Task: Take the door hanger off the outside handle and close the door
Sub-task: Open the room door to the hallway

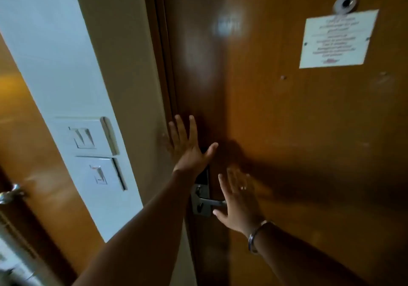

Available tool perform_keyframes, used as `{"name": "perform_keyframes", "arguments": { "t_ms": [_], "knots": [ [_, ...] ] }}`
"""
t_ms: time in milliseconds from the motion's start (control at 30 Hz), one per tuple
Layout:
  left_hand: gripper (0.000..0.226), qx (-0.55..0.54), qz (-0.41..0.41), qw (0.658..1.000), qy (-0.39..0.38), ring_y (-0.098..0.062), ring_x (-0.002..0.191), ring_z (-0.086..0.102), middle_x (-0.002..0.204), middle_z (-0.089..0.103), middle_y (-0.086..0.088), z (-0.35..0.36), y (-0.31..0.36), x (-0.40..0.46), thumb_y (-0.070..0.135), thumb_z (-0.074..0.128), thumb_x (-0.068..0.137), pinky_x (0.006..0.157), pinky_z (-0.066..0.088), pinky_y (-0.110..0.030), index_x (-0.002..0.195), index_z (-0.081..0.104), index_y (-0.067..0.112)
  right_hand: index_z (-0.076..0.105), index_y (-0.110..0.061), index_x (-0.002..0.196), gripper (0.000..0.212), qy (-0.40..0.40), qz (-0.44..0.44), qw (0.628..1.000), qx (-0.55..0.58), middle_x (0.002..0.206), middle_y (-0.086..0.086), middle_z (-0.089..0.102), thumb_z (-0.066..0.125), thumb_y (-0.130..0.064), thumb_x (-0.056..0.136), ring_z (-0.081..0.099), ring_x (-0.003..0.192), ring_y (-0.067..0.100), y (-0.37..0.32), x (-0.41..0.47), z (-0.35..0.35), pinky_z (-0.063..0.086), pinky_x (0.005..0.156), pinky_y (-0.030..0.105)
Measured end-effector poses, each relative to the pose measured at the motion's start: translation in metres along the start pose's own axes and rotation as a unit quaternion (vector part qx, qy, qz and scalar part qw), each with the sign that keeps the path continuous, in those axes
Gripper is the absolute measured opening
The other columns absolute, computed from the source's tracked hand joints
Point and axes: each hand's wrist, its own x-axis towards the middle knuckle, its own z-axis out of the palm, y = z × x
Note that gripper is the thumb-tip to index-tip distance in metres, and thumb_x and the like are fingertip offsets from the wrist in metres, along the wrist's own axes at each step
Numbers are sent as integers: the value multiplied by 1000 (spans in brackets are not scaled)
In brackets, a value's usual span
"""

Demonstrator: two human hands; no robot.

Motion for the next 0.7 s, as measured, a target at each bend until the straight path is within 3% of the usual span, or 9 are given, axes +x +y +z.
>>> {"name": "perform_keyframes", "arguments": {
  "t_ms": [67, 167, 267, 467, 700],
  "knots": [
    [104, -6, 5, 1000, -6, -29, 144, -30, 156, -33, -9, 10, 4, 1, 86, 27, 77, 113, -20, -53, 150, -23, 30, -14, -24, 152, 107, -60, 9, 998, 8, 159, 11, -22, 48, -71, 78, -18, 147, 35, -16, -2, 25, -17, 115, 52],
    [105, 9, 77, 997, 7, -32, 148, -17, 161, -20, -13, 26, 5, 2, 85, 30, 77, 116, -13, -54, 154, -10, 27, -11, -21, 153, 104, -76, 26, 997, 10, 161, 12, -19, 46, -69, 81, -21, 146, 34, -37, -5, 53, -21, 114, 50],
    [103, 10, 124, 992, 9, -37, 149, -5, 163, -2, -19, 44, -9, 9, 83, 36, 79, 117, -4, -59, 156, 3, 23, -1, -18, 154, 97, -114, 35, 993, 3, 163, 15, -9, 45, -66, 85, -17, 148, 34, -52, 4, 63, -18, 117, 51],
    [103, -10, 174, 985, 9, -41, 148, 0, 162, 5, -23, 67, -22, 15, 83, 37, 79, 116, 8, -63, 156, 8, 21, 21, -13, 150, 88, -129, 82, 988, -11, 160, 18, 17, 51, -62, 83, 5, 149, 35, -69, 18, 70, -7, 119, 52],
    [103, -36, 170, 985, 23, -41, 148, 2, 162, 7, -22, 72, -22, 14, 85, 37, 78, 116, 9, -62, 156, 12, 22, 40, -12, 137, 80, -94, 119, 988, -8, 158, 19, 23, 57, -62, 77, 9, 148, 37, -78, 19, 84, 2, 120, 53]
  ]
}}
